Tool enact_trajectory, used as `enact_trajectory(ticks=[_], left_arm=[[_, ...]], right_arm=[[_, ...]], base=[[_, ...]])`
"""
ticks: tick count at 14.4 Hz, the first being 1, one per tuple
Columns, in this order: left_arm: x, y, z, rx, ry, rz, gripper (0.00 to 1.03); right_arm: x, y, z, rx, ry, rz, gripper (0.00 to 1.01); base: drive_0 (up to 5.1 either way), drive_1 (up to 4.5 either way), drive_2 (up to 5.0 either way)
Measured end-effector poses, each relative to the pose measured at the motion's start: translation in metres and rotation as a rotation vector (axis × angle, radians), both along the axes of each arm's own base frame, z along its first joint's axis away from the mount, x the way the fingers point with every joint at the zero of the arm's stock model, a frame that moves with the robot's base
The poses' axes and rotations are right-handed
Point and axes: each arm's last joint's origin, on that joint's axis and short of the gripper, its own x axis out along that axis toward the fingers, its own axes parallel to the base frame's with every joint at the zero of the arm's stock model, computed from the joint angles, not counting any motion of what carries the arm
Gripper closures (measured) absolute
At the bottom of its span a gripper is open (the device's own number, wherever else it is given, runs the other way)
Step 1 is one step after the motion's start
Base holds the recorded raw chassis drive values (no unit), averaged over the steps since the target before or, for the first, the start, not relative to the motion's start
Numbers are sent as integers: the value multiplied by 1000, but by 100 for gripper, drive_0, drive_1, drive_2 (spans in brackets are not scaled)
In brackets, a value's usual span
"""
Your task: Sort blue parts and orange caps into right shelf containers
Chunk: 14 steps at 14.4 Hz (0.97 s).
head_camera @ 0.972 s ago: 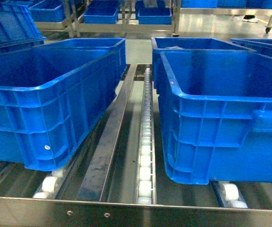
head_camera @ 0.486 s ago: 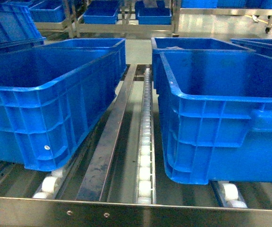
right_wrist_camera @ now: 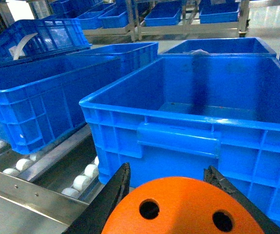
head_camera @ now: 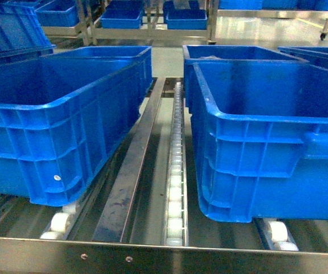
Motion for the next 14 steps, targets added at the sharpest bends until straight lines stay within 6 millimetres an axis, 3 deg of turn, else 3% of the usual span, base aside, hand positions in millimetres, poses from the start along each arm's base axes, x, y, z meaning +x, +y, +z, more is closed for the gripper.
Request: enact_trajectory(ticks=[1,14], left_arm=[[-4,-6,-4,1,-7,-30,101],[-31,-5,-30,2,-24,-12,101]], right_arm=[[0,0,0,0,1,0,60],[0,0,0,0,0,0,60]], base=[[0,0,0],[0,0,0]])
